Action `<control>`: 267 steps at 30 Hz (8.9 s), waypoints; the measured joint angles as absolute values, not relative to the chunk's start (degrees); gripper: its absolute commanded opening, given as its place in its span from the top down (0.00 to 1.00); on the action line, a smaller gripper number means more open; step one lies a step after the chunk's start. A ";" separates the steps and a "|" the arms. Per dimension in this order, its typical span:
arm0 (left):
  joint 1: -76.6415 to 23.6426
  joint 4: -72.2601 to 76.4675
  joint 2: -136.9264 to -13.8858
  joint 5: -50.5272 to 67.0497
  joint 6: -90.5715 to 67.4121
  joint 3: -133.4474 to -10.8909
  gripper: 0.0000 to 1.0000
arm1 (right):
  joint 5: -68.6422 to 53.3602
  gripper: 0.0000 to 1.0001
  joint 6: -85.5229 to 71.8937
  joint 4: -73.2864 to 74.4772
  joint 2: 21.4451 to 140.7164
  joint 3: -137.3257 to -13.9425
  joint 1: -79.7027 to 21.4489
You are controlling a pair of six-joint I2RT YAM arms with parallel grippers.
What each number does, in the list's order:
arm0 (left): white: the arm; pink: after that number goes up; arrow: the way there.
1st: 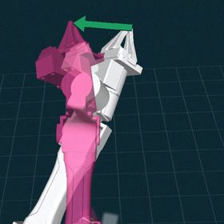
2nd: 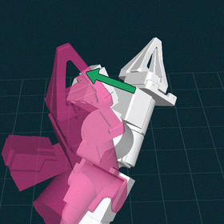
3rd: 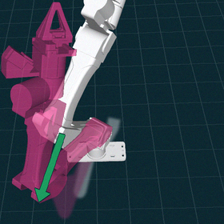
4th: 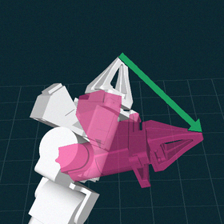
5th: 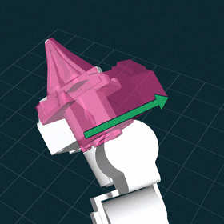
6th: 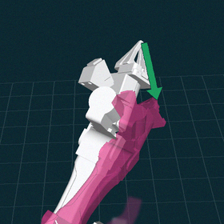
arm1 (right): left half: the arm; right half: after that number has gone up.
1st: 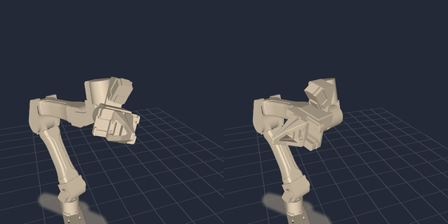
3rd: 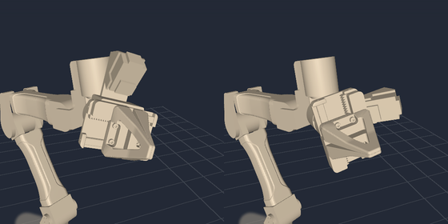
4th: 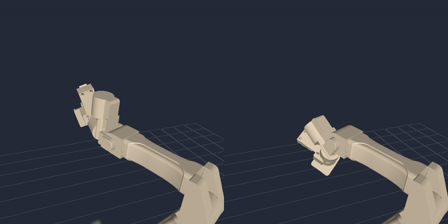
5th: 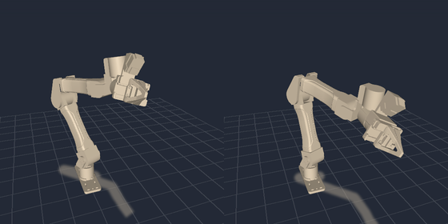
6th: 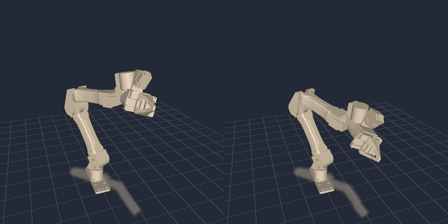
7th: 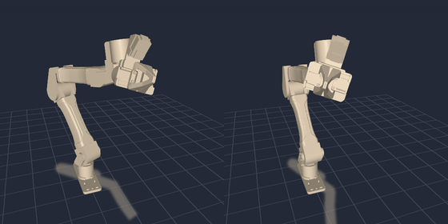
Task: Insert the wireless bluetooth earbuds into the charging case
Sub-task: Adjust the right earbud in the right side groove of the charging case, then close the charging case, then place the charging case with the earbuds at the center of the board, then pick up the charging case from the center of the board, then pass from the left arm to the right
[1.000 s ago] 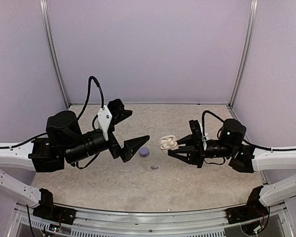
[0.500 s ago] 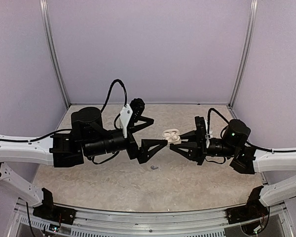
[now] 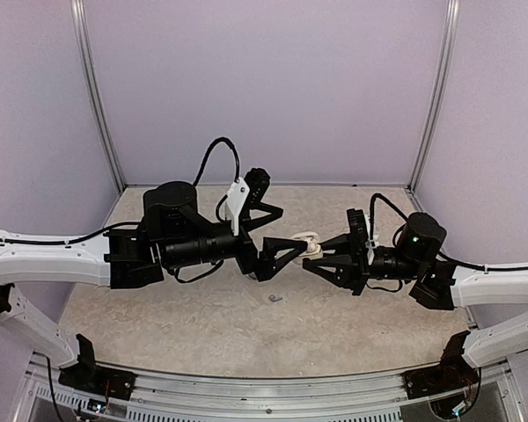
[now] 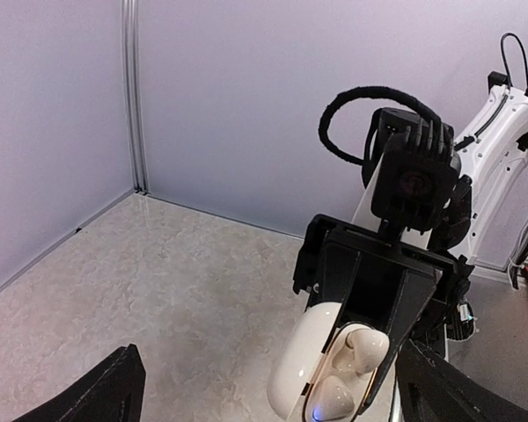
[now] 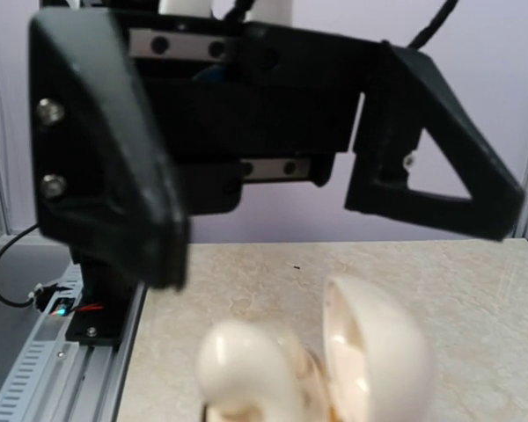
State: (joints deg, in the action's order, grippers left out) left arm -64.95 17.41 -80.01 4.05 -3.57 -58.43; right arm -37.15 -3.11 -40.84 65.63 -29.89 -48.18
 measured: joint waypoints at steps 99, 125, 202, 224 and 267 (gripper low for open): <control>-60.88 18.90 -81.49 -11.81 -9.74 -52.90 0.01 | -33.23 0.99 -10.92 -24.56 79.55 -41.06 -27.62; -55.20 14.90 -82.96 -19.86 -19.70 -50.70 0.01 | -36.16 0.70 -16.78 -17.98 112.09 -55.75 -17.58; -38.59 9.34 -117.16 25.06 27.49 -62.41 0.52 | -34.26 0.01 -14.52 -21.04 77.69 -40.86 -15.18; -52.66 20.95 -98.85 4.75 29.69 -50.17 0.64 | -46.04 0.04 -17.26 -27.40 72.27 -33.78 -14.94; -68.18 28.10 -90.67 -17.43 37.45 -52.03 0.64 | -44.69 0.54 -29.45 -42.41 83.29 -37.89 -40.07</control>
